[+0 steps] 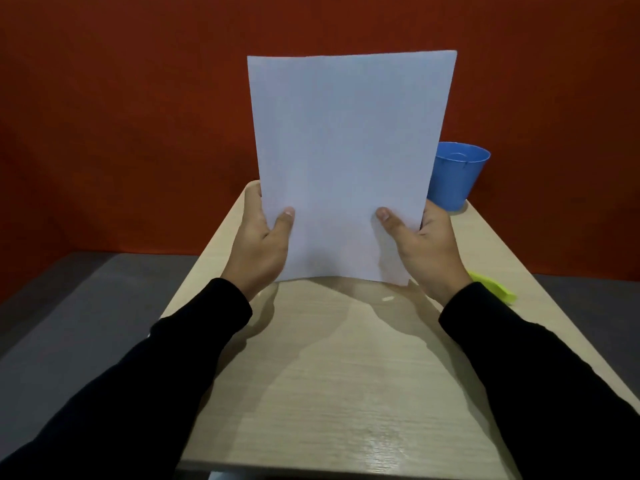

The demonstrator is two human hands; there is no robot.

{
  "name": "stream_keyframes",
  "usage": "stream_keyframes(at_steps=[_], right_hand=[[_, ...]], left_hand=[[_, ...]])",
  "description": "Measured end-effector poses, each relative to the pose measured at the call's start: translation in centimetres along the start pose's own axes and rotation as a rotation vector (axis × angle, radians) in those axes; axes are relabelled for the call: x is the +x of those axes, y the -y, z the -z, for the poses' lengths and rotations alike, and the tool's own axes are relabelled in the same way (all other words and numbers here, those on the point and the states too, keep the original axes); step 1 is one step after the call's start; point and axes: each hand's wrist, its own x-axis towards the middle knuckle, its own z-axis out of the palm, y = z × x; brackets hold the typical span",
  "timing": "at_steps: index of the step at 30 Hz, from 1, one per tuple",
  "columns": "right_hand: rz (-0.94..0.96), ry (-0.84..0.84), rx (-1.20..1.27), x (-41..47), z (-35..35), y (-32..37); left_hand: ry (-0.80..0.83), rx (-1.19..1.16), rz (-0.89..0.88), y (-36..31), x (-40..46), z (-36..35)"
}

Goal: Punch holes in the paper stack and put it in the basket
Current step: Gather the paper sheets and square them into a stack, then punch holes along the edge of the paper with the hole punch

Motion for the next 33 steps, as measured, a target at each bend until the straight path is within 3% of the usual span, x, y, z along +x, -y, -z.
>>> stream_keyframes(at_steps=[3,10,19,25,30,33], right_hand=[[-0.028,0.023,0.014,0.0,0.0,-0.3],[-0.151,0.078,-0.087,-0.4,0.3,-2.2],[-0.196,0.095,-0.064,-0.2,0.6,-2.1],[-0.247,0.172,-0.029,-0.2,1.3,-1.4],[-0.279,0.251,0.049,-0.2,1.6,-0.8],[-0.307,0.295,0.130,-0.3,1.6,-0.3]], left_hand=[[-0.031,0.007,-0.027,0.0,0.4,0.3],[0.067,0.069,0.135,1.5,-0.9,-0.2],[0.156,0.092,0.186,1.4,-0.6,0.6],[0.321,-0.103,0.364,1.1,0.1,2.0],[0.202,-0.254,0.176,-0.2,-0.2,2.0],[0.247,-0.105,0.017,-1.0,-0.2,2.4]])
